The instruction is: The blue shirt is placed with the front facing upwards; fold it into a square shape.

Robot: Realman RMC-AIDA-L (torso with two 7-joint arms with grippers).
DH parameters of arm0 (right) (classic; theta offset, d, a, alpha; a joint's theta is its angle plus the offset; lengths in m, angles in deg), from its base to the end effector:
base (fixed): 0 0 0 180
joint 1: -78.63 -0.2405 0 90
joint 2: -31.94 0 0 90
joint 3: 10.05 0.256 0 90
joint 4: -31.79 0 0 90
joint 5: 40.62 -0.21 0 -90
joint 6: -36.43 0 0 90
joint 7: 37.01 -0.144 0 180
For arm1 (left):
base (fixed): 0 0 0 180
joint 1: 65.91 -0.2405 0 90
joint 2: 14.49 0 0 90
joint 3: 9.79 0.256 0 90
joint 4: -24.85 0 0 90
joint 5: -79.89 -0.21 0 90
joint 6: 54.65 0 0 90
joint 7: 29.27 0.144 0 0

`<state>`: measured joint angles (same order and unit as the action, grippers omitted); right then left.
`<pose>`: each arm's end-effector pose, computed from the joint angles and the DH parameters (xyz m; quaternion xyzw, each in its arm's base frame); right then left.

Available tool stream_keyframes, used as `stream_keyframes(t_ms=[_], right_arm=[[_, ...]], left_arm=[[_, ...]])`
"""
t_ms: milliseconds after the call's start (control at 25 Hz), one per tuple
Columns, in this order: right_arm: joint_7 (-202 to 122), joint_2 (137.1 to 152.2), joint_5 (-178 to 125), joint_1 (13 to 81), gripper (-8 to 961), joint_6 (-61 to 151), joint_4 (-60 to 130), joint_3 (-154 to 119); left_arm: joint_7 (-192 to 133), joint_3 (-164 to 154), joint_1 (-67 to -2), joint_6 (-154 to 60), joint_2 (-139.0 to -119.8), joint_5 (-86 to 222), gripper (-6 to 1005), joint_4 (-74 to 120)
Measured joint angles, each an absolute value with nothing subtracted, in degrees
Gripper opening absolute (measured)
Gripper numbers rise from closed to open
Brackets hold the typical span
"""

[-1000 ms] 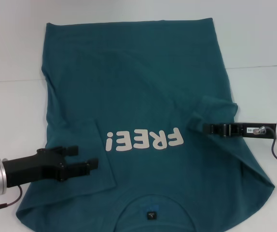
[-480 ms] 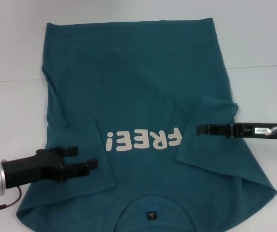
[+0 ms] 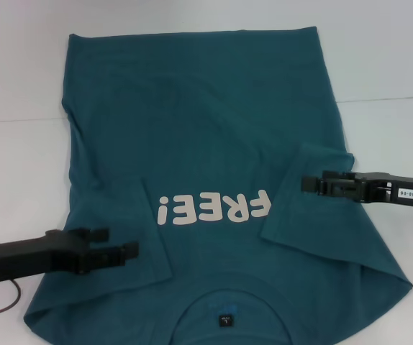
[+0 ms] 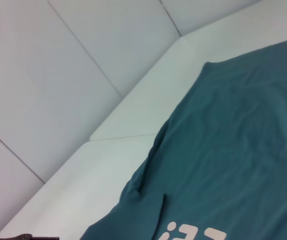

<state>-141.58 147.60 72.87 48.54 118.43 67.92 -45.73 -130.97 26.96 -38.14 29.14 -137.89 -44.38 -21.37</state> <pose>0.2899 0.3513 0.0316 -0.8403 0.4405 0.2677 0.1679 -0.2807 0.3273 -0.0058 -0.8850 -0.3965 -0.1943 0.1477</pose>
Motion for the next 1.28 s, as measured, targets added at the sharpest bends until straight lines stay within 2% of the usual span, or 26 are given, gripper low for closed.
stream_keyframes(t_ms=[80,280,680,1280], right_arm=[[-141.48,147.6,72.76,48.6,746,118.72,67.9,-45.73],[-142.14,147.56,72.29,48.64,942,118.71,67.92,-45.34],[-142.17,147.05,71.86,48.6,943,118.96,68.0,-44.06],[-142.89,146.4,71.88,48.21,944,118.92,68.02,-43.43]], left_arm=[[-133.62,26.88,-38.15,29.48,-137.89,-46.07,886,-22.48],[-141.25,26.21,-38.9,28.85,-137.59,-49.84,886,-25.3],[-147.32,17.69,-39.63,29.56,-135.76,-55.15,886,-26.6],[-147.8,17.66,-39.58,30.12,-135.64,-59.94,885,-26.21]])
